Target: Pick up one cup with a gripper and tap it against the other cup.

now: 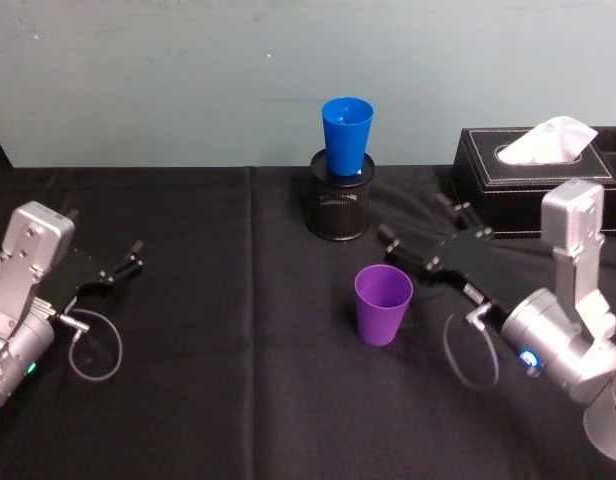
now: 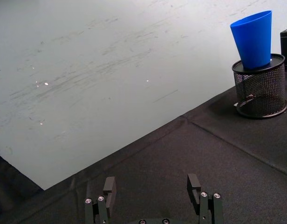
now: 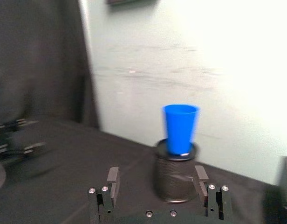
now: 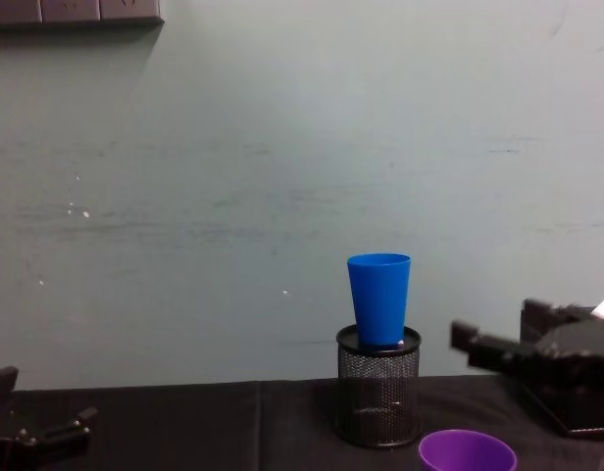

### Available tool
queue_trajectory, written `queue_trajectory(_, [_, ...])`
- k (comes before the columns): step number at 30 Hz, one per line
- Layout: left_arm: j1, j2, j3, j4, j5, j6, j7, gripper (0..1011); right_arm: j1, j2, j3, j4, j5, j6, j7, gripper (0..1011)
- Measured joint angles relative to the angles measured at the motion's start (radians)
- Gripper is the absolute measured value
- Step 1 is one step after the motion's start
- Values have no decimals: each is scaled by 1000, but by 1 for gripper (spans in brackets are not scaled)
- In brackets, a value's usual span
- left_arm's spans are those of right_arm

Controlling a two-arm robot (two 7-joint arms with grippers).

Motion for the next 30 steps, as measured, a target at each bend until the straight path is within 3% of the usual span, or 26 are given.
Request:
queue_trajectory(5, [0,0,0,0,0,0,0,1000,-9,-18,41,-40,-50,69,-115,1003])
queue_trajectory(8, [0,0,0,0,0,0,0,1000,-15,-41,68,-51,-100,161,-225,1003])
queue_trajectory(14, [0,0,0,0,0,0,0,1000,-10,-79,87,-10,-159,263,-335,1003])
queue_trajectory(22, [0,0,0,0,0,0,0,1000,8,-106,98,50,-186,282,-356,1003])
queue_trajectory(30, [0,0,0,0,0,0,0,1000,12,-110,101,60,-183,278,-338,1003])
